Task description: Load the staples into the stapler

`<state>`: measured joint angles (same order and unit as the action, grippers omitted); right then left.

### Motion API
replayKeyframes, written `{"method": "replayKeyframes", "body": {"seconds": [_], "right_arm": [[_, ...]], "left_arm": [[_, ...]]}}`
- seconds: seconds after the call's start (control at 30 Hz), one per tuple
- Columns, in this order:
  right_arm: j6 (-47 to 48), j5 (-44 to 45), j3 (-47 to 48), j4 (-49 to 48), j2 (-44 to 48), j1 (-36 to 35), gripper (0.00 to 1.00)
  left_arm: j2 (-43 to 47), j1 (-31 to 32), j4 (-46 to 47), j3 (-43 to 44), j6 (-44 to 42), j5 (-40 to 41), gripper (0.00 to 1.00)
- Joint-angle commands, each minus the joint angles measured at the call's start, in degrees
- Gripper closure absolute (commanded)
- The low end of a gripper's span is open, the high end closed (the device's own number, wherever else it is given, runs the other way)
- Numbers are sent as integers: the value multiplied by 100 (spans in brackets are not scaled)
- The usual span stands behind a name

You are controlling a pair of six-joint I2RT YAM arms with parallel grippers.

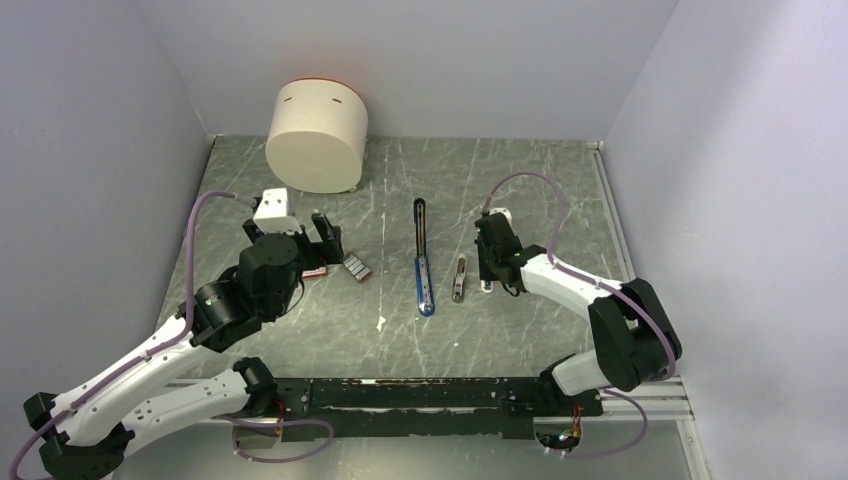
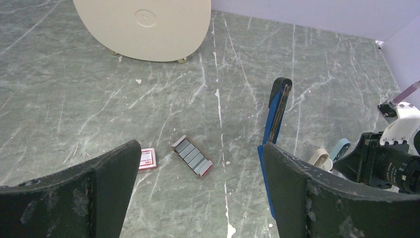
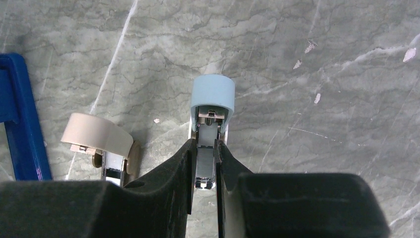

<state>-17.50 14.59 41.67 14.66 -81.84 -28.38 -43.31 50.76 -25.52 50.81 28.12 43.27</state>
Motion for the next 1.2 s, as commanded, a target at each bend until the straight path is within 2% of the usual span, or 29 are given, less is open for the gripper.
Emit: {"method": "replayKeyframes", "body": {"seconds": [0.0, 0.5, 1.17], "right_arm": [[48, 120, 15, 31, -26, 48, 78], [104, -110, -22, 59, 52, 52, 76], [-151, -32, 282, 314, 232, 52, 63]], "left_arm": [[24, -36, 117, 52, 3, -2, 3], [6, -35, 124, 70, 1, -9, 3], [-12, -40, 156, 79, -1, -20, 3]]}}
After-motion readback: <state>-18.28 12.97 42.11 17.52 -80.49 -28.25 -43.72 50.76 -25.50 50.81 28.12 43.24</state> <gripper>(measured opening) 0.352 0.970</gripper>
